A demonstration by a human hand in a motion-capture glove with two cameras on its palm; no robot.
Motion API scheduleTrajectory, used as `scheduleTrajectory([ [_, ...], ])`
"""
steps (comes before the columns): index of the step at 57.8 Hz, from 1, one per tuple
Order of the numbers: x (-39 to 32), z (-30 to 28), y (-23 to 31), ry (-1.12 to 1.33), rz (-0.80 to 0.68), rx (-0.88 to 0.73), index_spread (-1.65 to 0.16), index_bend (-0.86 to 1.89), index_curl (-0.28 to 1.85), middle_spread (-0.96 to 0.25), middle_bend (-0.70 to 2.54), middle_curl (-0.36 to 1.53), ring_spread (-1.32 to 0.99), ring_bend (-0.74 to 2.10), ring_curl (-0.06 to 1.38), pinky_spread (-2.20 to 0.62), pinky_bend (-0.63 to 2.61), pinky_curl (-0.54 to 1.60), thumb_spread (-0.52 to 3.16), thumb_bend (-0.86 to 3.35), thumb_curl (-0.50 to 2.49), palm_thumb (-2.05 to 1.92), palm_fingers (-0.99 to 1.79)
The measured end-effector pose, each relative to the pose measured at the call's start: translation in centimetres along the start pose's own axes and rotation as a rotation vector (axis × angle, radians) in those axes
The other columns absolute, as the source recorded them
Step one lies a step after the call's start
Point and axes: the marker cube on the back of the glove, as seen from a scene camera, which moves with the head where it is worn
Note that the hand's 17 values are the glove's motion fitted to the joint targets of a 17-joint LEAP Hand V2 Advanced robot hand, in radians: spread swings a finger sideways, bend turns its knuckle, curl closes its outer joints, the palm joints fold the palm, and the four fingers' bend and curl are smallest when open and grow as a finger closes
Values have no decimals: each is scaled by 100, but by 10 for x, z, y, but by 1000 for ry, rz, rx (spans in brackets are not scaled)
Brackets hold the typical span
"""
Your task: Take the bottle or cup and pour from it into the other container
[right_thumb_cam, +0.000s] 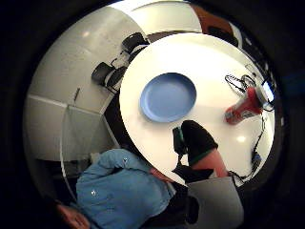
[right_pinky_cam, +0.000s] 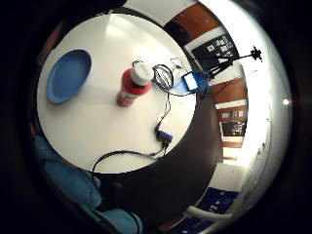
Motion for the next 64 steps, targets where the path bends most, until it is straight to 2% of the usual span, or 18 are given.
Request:
scheduleTrajectory([
  [21, 77, -2, 29, -146, 107, 129, -37, 13, 24, -1, 19, 29, 21, 43, 29, 26, 62, 28, 99, -4, 37, 59, 7],
  [38, 130, 9, 54, -430, 170, 260, -36, 12, 21, 1, 20, 31, 20, 49, 30, 26, 67, 29, 95, -3, 36, 59, 3],
  [64, 197, 52, 53, -788, 248, 440, -32, 13, 19, 4, 21, 33, 18, 55, 30, 27, 71, 29, 91, -2, 36, 65, 10],
])
